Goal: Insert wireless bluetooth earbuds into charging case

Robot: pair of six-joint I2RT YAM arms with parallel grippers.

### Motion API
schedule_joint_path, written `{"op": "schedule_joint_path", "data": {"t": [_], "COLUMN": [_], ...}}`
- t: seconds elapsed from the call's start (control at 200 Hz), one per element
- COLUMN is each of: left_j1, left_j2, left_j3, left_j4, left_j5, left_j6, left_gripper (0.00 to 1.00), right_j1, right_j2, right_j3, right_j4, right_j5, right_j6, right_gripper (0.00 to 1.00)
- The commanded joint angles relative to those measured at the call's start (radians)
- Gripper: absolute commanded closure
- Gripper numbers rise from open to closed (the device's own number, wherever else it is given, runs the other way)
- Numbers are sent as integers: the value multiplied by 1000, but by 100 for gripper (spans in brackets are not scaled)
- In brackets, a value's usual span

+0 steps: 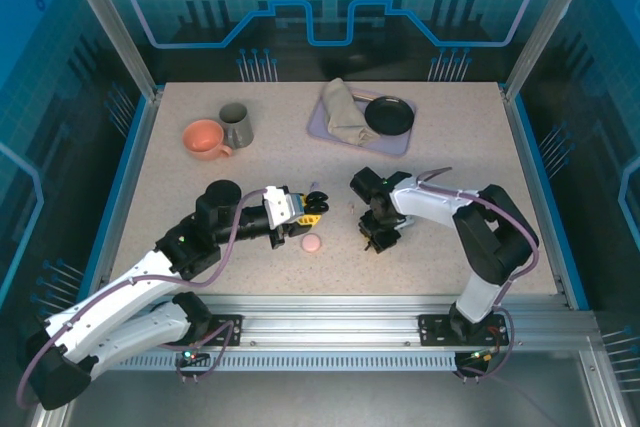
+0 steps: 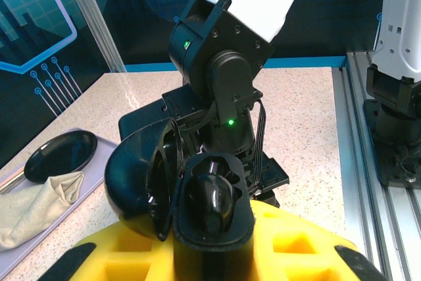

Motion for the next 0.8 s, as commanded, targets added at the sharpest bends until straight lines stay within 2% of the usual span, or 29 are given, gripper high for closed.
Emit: {"op": "schedule_joint_path", "data": {"t": [0.0,0.295,0.515,0.795], "left_j1": [-4,-4,-6,-8], "left_j2": [-11,42,117,238], "left_j3": [-15,-65,-64,-1], "left_j4": [59,178,251,322], "left_j5": [14,-21,-24,-19], "left_j6": [-33,-198,-280,-318], "left_gripper": [100,100,100,100], "right_j1": [2,6,9,11], "right_j2": [-76,-275,-508,-698], "right_j3": [-7,-53,-65,8], "right_j4": [-67,-50,68,156], "right_j5": [107,235,347,336], "right_j6": [-35,-128,-367,-656], "right_gripper": [76,76,76,76]}}
